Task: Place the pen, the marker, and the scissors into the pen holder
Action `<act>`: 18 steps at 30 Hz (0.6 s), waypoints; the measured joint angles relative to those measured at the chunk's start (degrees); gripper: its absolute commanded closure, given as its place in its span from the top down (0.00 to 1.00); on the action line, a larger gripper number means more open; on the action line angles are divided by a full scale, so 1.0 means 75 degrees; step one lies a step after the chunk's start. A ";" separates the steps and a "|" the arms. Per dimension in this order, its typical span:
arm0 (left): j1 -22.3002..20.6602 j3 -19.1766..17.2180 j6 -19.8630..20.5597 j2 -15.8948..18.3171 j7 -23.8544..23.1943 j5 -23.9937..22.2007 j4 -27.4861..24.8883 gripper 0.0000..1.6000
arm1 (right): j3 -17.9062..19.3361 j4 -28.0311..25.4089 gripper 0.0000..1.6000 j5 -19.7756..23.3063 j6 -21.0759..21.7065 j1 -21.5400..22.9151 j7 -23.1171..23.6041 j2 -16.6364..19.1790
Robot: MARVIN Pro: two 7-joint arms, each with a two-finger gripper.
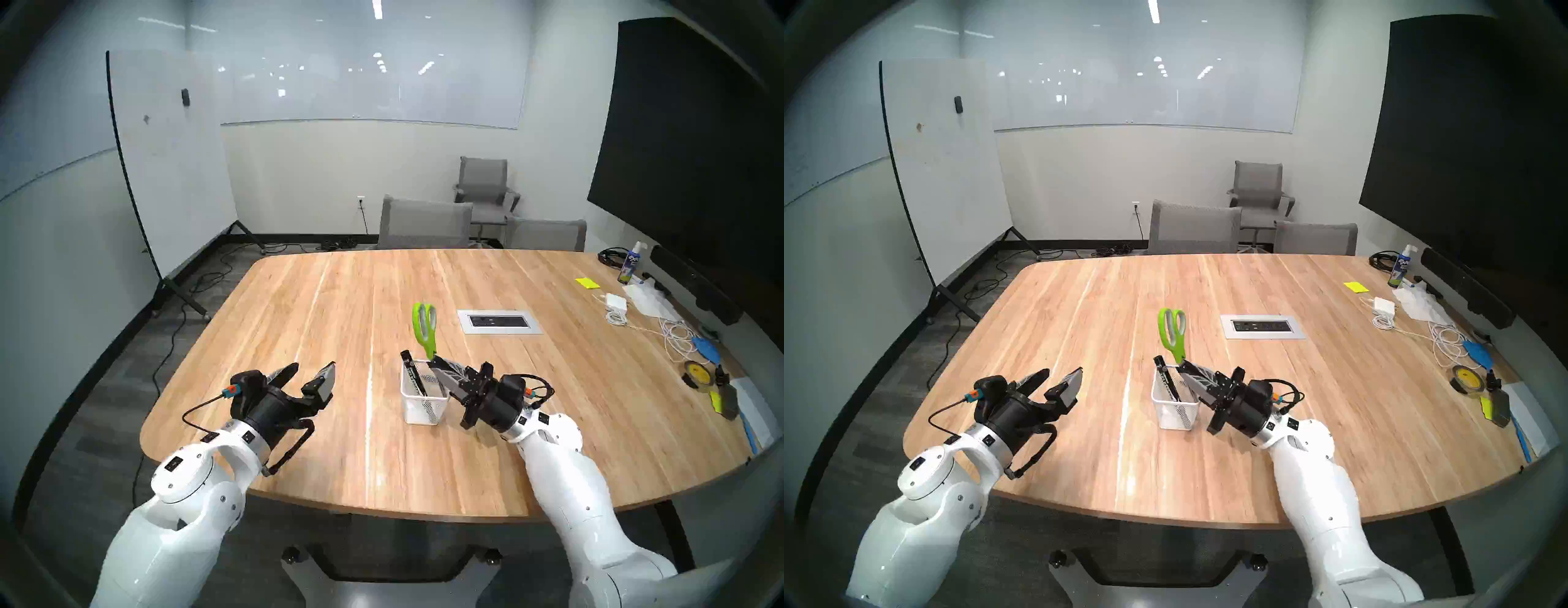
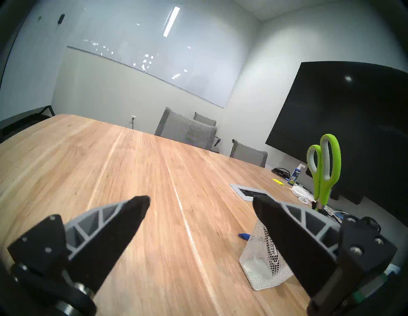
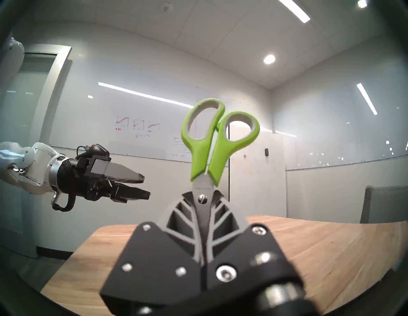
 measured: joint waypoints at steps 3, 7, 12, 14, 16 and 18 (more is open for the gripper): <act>0.0000 0.0000 0.0000 0.0000 0.0000 0.0000 0.0000 1.00 | 0.0016 -0.0001 0.01 -0.0035 -0.0001 -0.0012 0.0012 0.0023; 0.0000 0.0000 0.0000 0.0000 0.0000 0.0000 0.0000 1.00 | 0.0049 -0.0011 0.41 -0.0065 -0.0001 -0.0038 0.0030 0.0063; 0.0000 -0.0001 0.0000 0.0000 -0.0001 0.0000 0.0000 1.00 | 0.0106 -0.0030 0.50 -0.0084 -0.0001 -0.0072 0.0062 0.0110; 0.0000 -0.0002 0.0000 -0.0001 -0.0001 0.0001 0.0000 1.00 | 0.0121 -0.0035 0.46 -0.0086 0.0000 -0.0078 0.0066 0.0119; 0.0000 -0.0002 0.0000 -0.0001 -0.0001 0.0001 0.0000 1.00 | 0.0141 -0.0040 0.79 -0.0086 0.0002 -0.0084 0.0068 0.0125; 0.0000 -0.0002 0.0000 -0.0002 -0.0001 0.0002 0.0000 1.00 | 0.0157 -0.0049 1.00 -0.0086 0.0003 -0.0088 0.0072 0.0125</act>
